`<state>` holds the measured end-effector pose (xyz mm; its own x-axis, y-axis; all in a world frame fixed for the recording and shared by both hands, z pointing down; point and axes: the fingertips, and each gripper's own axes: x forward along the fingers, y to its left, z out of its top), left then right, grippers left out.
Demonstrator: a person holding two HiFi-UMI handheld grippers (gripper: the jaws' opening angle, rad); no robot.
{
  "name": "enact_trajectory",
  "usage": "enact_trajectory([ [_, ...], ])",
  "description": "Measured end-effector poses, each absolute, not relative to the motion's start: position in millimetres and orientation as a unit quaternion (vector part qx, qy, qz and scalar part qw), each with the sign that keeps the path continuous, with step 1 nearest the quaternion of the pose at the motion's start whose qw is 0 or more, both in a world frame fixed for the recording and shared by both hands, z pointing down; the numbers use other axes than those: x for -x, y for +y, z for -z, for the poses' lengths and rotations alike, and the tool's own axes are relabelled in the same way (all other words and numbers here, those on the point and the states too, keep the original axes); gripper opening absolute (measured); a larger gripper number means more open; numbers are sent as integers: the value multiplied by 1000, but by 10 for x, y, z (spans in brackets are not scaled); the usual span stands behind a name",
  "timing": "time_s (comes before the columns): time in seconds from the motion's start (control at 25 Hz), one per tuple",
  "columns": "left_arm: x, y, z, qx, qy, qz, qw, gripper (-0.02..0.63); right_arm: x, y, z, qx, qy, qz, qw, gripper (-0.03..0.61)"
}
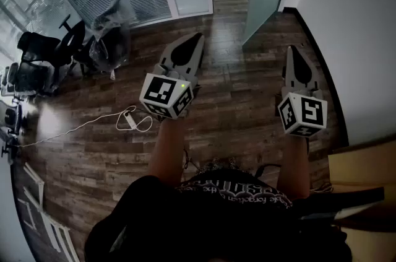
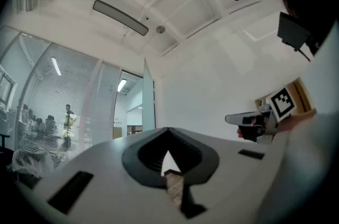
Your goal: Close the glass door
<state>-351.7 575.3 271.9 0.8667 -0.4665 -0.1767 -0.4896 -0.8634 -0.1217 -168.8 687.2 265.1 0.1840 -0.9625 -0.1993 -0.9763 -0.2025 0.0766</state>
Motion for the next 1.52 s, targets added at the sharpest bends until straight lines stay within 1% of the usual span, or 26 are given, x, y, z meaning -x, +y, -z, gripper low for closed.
enact_trajectory([
  [0.4,3293,5794,-2711,964,244,-66,80,2,1521,6874,-2656,767,633,-103,32,3],
  [0.56,3240,5823,-2748,964,246,-63,77,2,1463,6901,-2681,760,642,-94,45,3],
  [0.76,3138,5871,-2800,963,252,-60,74,2,1364,6899,-2776,742,665,-87,28,5],
  [0.92,3185,5891,-2901,959,269,-58,71,2,1239,6927,-2877,733,674,-87,16,5],
  [1.04,3189,5852,-2947,955,283,-57,63,2,1123,6924,-2905,731,677,-80,24,5],
  [1.16,3130,5832,-2939,955,283,-61,69,2,1011,6851,-2956,732,677,-69,30,3],
  [1.36,3025,5620,-2951,955,282,-58,70,2,882,6585,-2961,736,673,-61,37,3],
  [1.52,2959,5197,-2997,955,284,-62,64,2,802,6237,-2977,740,668,-68,40,3],
])
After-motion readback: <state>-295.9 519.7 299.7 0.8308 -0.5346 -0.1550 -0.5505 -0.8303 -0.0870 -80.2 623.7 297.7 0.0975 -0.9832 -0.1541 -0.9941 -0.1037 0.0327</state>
